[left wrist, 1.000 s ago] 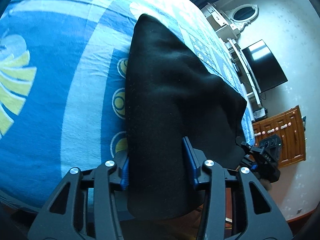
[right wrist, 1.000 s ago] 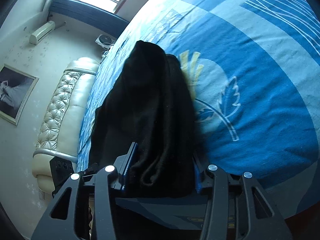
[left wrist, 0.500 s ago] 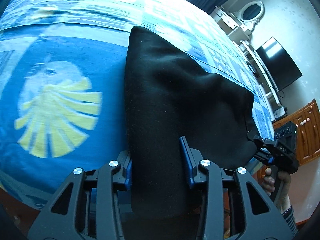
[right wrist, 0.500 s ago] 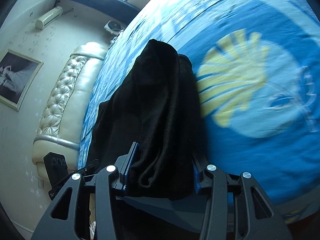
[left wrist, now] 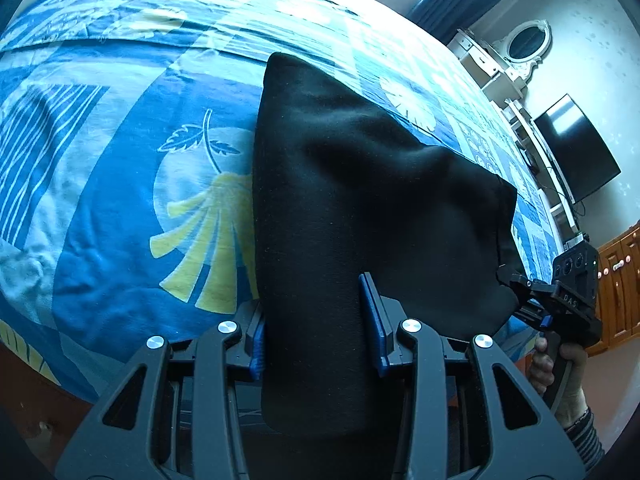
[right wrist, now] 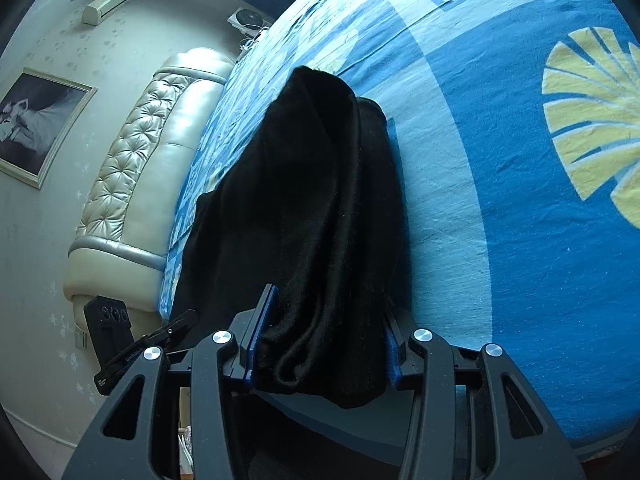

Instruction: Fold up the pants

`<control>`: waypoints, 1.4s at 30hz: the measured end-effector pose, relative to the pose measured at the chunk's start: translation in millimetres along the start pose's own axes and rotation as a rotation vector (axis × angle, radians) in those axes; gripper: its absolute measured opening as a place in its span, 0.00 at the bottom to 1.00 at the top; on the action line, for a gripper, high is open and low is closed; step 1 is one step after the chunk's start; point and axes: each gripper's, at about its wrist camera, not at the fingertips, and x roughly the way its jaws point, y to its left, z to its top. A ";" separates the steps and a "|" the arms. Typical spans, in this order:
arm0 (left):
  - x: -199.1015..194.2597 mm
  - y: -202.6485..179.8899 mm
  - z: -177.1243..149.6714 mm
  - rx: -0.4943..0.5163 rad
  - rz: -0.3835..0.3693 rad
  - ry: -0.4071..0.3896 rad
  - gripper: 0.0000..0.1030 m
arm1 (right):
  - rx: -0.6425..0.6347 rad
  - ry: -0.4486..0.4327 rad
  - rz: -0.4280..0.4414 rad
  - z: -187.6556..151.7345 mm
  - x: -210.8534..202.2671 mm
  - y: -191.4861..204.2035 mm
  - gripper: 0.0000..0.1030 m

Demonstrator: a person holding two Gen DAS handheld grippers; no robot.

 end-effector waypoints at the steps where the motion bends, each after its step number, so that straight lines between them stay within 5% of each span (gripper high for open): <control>1: 0.5 0.7 -0.2 0.002 0.001 0.002 0.38 | 0.004 0.001 0.003 -0.9 0.1 -2.0 0.45; 18: 2.4 3.7 -3.3 0.012 0.001 -0.007 0.44 | 0.012 -0.002 0.030 -6.4 -6.8 -9.0 0.44; 24: -10.6 5.6 -7.6 0.027 -0.105 -0.034 0.69 | -0.003 0.032 0.077 -4.1 -10.9 -3.7 0.68; 28: -31.1 15.8 -4.9 0.033 -0.190 -0.070 0.78 | -0.033 0.048 0.061 2.6 -19.5 2.3 0.73; 33: -30.7 30.2 28.4 0.015 -0.224 -0.110 0.83 | -0.002 -0.028 0.052 37.6 -20.4 -3.8 0.76; 42: 35.8 41.1 96.4 -0.021 -0.204 -0.061 0.83 | 0.070 -0.034 0.111 90.6 24.0 -12.5 0.76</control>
